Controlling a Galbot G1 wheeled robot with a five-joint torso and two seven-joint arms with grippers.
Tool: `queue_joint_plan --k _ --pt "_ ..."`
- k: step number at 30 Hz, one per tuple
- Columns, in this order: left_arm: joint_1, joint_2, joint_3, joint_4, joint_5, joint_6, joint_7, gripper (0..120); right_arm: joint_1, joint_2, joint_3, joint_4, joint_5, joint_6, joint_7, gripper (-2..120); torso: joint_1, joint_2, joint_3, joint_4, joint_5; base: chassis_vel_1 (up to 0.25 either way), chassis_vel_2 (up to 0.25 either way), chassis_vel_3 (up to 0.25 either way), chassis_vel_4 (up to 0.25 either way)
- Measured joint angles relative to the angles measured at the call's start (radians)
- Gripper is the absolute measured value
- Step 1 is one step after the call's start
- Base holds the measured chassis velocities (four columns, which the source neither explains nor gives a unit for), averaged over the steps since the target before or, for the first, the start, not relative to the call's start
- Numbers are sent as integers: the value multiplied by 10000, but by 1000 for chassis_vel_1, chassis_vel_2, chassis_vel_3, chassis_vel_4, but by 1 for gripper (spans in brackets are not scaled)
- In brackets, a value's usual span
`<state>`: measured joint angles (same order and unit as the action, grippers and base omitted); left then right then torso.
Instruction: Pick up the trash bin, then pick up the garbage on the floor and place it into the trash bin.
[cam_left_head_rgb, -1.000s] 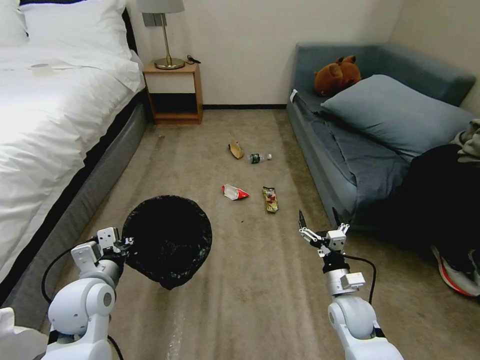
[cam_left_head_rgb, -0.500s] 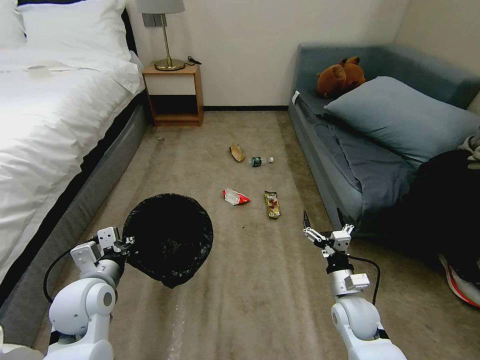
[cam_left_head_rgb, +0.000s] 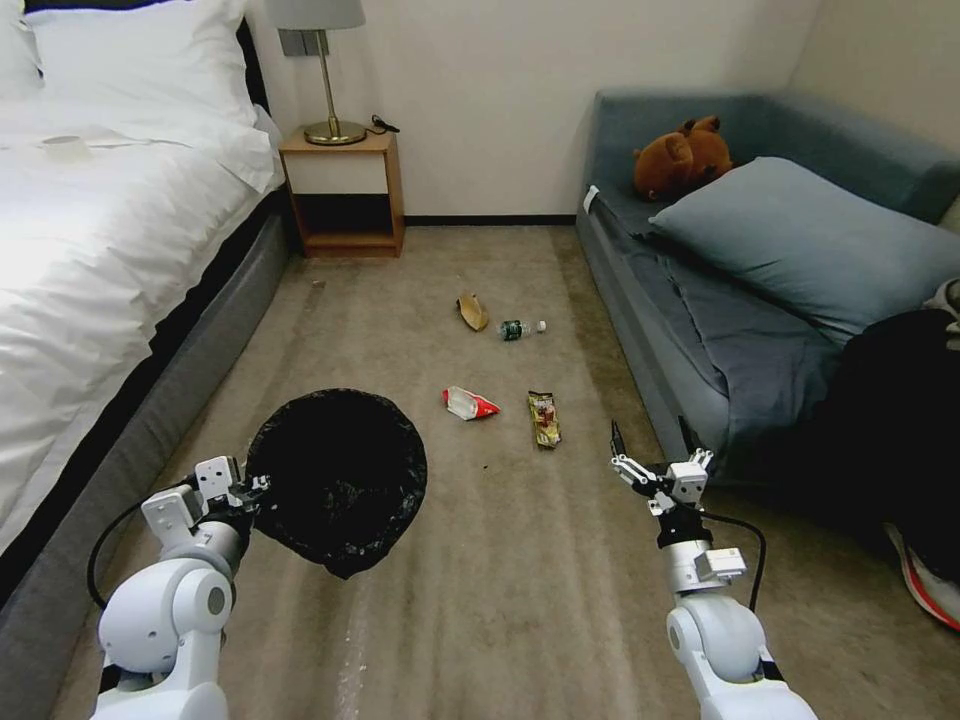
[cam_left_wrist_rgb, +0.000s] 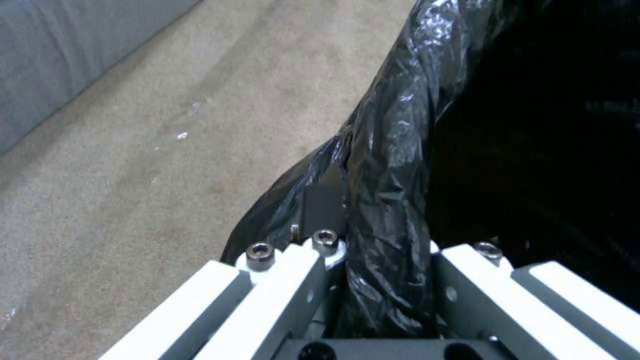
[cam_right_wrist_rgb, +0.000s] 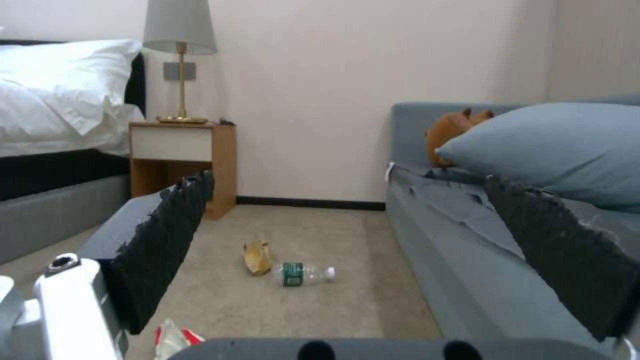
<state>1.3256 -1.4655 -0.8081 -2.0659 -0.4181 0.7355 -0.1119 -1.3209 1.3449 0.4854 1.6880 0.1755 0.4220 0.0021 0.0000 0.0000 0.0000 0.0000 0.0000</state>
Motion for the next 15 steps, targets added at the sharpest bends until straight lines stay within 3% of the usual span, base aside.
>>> queue_joint_plan --k 15 --pt "-6 98 -10 181 -1 -53 60 1 26 0 39 -57 -34 -214 -24 100 0 0 0 -1 0 -47 44 50 -49"
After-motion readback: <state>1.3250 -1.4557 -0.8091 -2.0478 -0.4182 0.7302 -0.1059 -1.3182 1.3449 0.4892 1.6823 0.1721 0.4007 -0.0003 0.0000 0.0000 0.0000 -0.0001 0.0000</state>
